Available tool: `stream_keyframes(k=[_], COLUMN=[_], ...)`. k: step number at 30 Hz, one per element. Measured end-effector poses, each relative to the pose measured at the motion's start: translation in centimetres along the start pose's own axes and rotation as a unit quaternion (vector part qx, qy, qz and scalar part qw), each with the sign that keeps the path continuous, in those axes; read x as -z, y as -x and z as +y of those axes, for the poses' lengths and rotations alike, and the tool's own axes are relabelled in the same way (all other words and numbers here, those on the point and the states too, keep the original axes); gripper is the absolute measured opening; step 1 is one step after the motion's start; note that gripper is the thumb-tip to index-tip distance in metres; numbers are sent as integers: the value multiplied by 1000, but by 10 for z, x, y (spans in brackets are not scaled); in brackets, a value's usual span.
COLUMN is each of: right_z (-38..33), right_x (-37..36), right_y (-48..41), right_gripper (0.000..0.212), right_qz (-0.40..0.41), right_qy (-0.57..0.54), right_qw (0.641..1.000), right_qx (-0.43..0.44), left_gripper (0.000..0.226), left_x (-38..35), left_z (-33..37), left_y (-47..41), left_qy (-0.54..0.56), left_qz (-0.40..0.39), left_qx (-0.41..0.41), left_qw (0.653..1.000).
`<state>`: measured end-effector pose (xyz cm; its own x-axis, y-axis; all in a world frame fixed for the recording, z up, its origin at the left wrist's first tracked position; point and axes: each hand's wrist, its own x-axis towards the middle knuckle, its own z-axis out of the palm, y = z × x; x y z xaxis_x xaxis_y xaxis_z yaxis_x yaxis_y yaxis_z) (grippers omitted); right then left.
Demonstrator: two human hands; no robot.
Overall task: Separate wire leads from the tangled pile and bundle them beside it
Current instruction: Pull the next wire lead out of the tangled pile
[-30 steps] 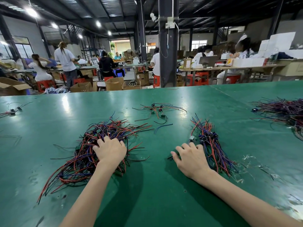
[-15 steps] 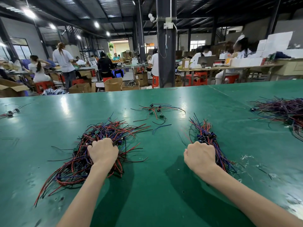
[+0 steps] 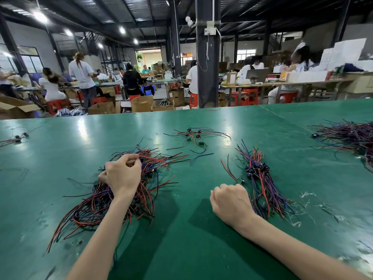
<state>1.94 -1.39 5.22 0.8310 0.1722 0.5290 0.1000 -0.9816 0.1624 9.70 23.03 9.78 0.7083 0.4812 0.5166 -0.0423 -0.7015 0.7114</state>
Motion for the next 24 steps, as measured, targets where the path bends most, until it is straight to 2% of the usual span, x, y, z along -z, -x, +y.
stream_keyframes(k=[4,7,10,12,14,16,19,22,24], right_z=[1,8,20,27,30,31,31,30,29], right_x=[-3,-5,-8,-14,-19,-20,-22,-23,-22], right_y=[-1,-4,-7,-8,-8,-8,-9,-9,-10], right_gripper=[38,28,22,36,48,53,55,53,51], right_qz=[16,20,-21,-96,-133,-148,-152,-154,-153], right_qy=[-11,-15,12,26,40,60,82,80,74], right_qw=[1000,999,998,992,984,978,976,975,976], right_qx=[-5,-28,-51,-79,-114,-133,-136,-136,-136], left_gripper=[14,18,15,13,12,11,13,18,20], left_x=[0,0,1,4,6,9,9,4,-3], left_z=[1,-3,-6,-6,-6,-5,-6,-7,-8], left_y=[-7,-12,-13,-14,-14,-14,-16,-27,-37], left_qy=[139,171,121,63,-7,-84,-175,-179,-190], left_qz=[-87,-142,-163,-164,-168,-160,-105,-80,-108], left_qx=[79,139,134,119,104,85,35,17,14], left_qw=[983,965,970,977,980,980,978,980,976])
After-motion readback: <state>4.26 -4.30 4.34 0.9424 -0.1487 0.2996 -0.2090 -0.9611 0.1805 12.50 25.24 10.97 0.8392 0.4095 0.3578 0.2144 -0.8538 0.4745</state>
